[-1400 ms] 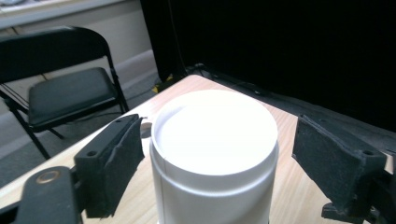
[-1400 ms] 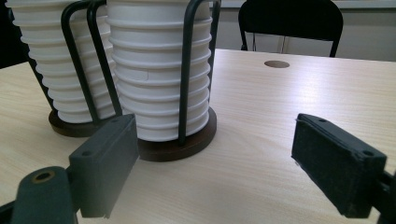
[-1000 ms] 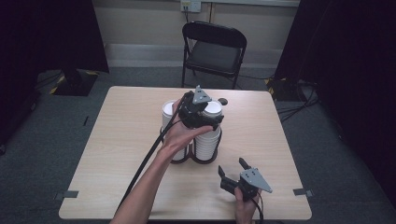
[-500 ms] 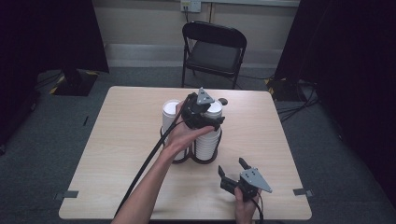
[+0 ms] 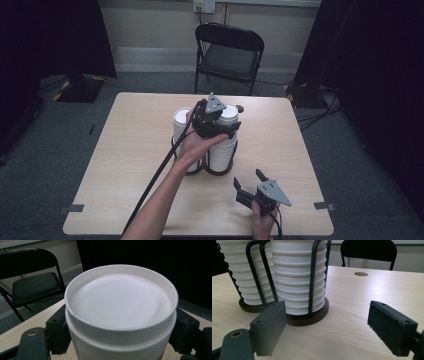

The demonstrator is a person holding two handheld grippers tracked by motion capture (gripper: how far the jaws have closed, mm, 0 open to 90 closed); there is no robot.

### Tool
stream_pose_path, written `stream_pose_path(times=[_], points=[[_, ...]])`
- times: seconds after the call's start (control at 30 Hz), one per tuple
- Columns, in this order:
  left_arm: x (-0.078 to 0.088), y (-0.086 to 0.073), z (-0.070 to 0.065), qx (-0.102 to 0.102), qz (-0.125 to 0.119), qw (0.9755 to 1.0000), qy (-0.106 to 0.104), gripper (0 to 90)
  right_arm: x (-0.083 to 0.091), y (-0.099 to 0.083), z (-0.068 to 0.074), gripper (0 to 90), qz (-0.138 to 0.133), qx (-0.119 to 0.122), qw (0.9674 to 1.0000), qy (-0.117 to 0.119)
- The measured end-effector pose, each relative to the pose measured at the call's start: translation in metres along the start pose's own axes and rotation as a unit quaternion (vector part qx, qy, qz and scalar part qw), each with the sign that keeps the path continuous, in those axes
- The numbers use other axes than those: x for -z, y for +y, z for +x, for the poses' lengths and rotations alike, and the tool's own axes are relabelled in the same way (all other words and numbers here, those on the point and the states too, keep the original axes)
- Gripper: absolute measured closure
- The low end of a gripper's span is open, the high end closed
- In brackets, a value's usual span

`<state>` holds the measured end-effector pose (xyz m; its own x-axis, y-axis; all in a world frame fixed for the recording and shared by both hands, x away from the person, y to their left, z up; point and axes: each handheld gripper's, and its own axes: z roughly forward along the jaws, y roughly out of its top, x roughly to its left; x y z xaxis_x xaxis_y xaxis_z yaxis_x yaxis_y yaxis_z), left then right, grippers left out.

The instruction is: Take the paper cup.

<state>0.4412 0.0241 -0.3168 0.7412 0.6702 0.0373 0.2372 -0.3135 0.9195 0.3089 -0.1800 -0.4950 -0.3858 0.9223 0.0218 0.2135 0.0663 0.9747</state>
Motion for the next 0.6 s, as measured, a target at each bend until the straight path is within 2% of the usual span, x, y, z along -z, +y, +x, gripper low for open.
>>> stream_pose_path(times=[0.47,0.53,0.6], points=[[0.01,0.004,-0.001,0.002,-0.034,0.9994,-0.003,21.1,0.0,0.0,0.0,14.9,0.0,-0.001,1.0,0.0],[0.011,0.005,0.0,0.007,-0.039,0.9992,-0.002,21.2,0.0,0.0,0.0,14.8,0.0,0.0,1.0,0.0],[0.012,0.005,0.0,0.002,-0.043,0.9991,0.003,21.2,0.0,0.0,0.0,14.9,0.0,0.0,1.0,-0.001]])
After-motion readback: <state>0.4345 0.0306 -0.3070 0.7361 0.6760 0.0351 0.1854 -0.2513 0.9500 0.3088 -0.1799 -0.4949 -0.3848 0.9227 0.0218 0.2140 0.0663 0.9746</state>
